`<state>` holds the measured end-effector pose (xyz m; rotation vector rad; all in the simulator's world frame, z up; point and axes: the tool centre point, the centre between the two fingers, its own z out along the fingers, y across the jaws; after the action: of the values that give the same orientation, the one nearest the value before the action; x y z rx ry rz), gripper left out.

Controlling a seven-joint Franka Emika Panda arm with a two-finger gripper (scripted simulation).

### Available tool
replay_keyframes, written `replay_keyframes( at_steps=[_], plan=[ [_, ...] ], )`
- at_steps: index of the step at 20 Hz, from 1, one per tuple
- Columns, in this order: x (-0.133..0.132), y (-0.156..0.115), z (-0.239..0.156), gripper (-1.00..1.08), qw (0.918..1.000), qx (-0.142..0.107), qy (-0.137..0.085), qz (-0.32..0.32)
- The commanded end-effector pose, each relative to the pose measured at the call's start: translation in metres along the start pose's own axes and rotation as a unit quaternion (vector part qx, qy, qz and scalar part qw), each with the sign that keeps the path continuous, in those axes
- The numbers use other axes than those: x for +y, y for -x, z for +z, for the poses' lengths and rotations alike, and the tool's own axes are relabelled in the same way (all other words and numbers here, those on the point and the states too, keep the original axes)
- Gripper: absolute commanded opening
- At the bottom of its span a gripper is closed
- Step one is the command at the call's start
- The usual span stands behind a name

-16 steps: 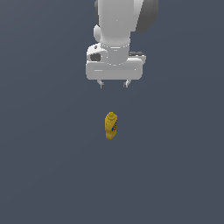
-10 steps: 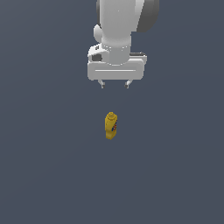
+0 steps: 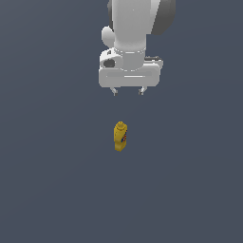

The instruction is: Pick up the object and move it to a goal position.

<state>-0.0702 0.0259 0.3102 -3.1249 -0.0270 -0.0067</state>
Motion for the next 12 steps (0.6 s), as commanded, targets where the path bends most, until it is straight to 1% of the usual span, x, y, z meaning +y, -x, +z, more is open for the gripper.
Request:
replay_keyframes(
  at_steps=[1, 6, 12],
  plan=[
    [0.001, -0.001, 0.002, 1.00, 1.0000, 0.000, 0.000, 0.005],
    [0.004, -0.008, 0.012, 1.00, 0.9996, 0.000, 0.000, 0.030],
    [0.012, -0.021, 0.033, 1.00, 0.9965, -0.001, 0.001, 0.083]
  ],
)
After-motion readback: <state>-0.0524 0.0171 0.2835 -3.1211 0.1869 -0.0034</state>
